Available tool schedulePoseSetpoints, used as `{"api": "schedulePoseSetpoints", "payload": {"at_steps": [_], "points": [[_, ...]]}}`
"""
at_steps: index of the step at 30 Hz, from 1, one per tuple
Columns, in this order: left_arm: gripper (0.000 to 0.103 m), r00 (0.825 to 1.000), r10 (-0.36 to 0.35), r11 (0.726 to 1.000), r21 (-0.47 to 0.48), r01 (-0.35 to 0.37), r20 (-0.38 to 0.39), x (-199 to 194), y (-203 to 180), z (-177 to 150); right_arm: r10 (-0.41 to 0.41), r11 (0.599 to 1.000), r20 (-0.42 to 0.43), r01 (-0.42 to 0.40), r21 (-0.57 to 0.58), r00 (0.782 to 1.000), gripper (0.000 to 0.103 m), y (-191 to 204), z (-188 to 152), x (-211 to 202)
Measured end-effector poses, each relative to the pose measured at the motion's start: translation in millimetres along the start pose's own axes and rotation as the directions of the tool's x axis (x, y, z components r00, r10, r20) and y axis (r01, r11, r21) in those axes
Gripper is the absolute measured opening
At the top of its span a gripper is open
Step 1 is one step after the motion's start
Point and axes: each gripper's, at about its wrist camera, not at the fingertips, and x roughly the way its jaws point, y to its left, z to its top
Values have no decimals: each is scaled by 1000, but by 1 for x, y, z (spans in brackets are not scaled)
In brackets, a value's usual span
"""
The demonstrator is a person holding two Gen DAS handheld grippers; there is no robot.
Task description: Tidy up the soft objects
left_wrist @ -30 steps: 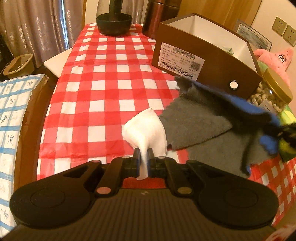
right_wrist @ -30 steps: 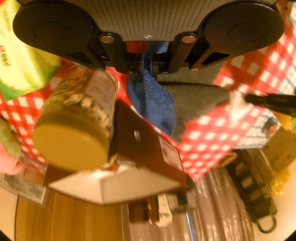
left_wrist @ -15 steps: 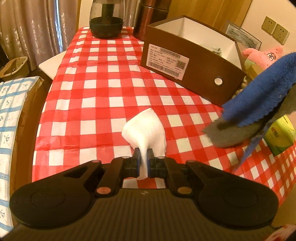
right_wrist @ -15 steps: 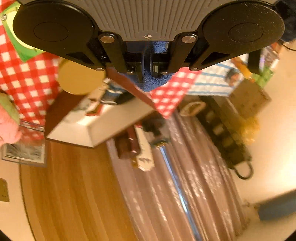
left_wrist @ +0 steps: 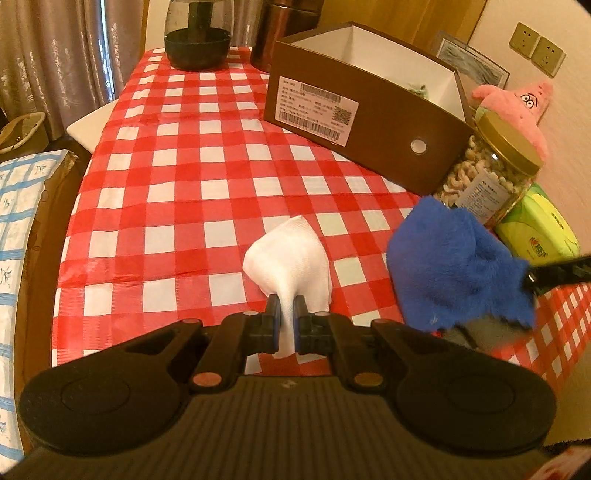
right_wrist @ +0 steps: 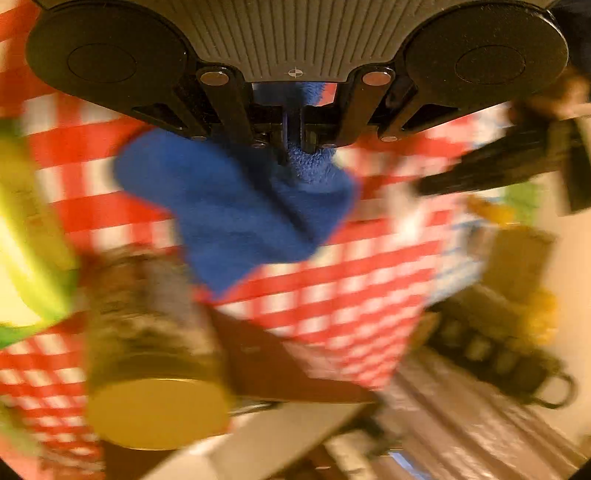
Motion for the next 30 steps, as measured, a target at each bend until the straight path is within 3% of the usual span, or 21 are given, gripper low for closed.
{"api": "schedulePoseSetpoints", "payload": {"at_steps": [4,7,10,12,18,20,25,30], "points": [[6,1000,-7,1000,11,7,-5,3,-4,1,-69,997,105,72,-23,992,6,-7,13,8],[6,1000,-11,1000,18,12,-5,4,-7,2,-115,990,104,123,-69,988,6,-4,10,23],[6,1000,-14,1000,18,14,-6,6,-9,3,-158,976,120,173,-129,980,27,-1,-7,27],[6,1000,-13,1000,19,13,-9,7,-9,3,-180,967,149,202,-153,972,54,1,-16,26],[6,1000,-16,1000,19,16,-22,13,-11,3,-213,954,218,251,-166,953,69,-7,-28,17],[6,1000,-18,1000,21,19,-24,14,-12,4,-210,961,210,241,-137,955,77,-12,-25,19],[6,999,-18,999,33,18,-28,17,-13,6,-151,987,177,159,-31,972,79,-26,-16,34],[6,999,-14,999,35,15,-32,20,-13,8,-88,990,165,104,-91,982,78,-5,-13,52]]}}
